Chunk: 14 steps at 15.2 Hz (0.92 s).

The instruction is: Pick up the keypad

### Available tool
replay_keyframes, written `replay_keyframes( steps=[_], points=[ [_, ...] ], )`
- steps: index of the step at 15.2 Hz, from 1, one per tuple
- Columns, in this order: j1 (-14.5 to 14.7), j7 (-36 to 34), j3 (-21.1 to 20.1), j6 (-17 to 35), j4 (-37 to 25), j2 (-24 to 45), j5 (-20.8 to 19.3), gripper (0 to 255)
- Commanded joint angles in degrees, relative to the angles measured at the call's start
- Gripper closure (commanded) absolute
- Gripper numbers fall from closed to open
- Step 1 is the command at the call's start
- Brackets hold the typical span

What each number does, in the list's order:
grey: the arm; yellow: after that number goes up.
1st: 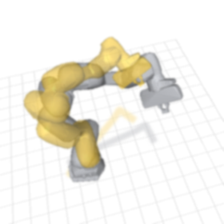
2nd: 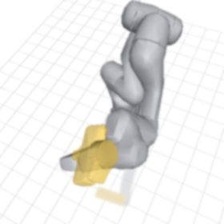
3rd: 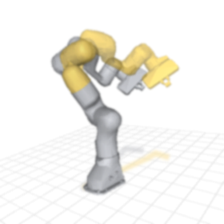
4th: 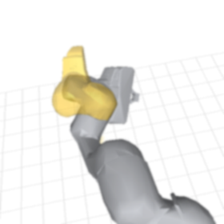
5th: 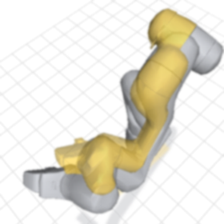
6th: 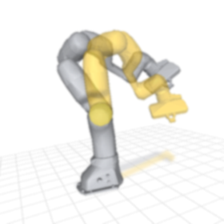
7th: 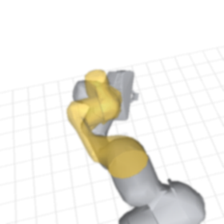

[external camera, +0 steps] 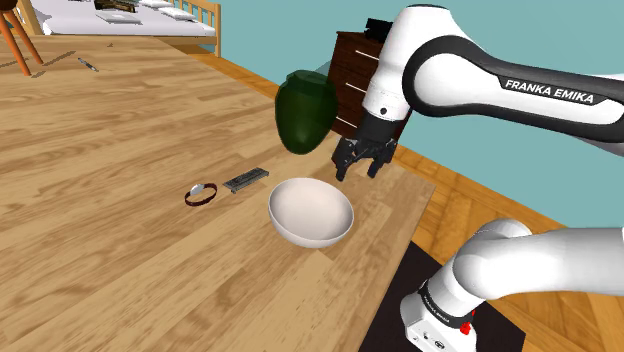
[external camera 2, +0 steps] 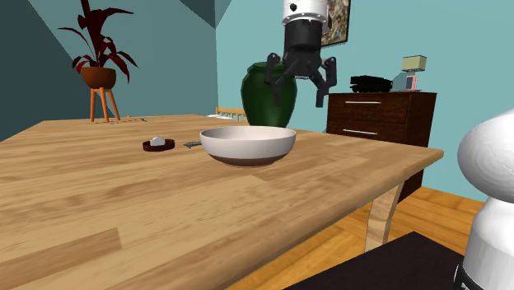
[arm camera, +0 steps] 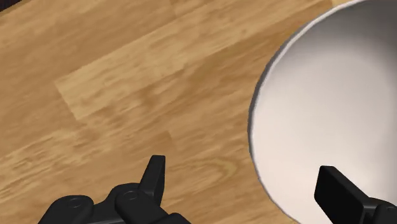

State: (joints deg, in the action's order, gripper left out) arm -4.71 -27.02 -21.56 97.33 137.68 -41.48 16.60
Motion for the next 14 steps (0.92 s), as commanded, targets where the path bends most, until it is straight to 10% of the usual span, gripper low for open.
replay_keyframes(
  steps=[1, 8, 14],
  points=[
    [-1.7, -8.0, -4.4, 1.6, -2.4, 3.0, 0.7, 0],
    [-10.8, -35.6, -20.6, 6.4, -14.2, 17.7, -3.3, 0],
    [-19.2, -65.3, -35.8, 6.3, -28.7, 39.3, -20.2, 0]
  ],
)
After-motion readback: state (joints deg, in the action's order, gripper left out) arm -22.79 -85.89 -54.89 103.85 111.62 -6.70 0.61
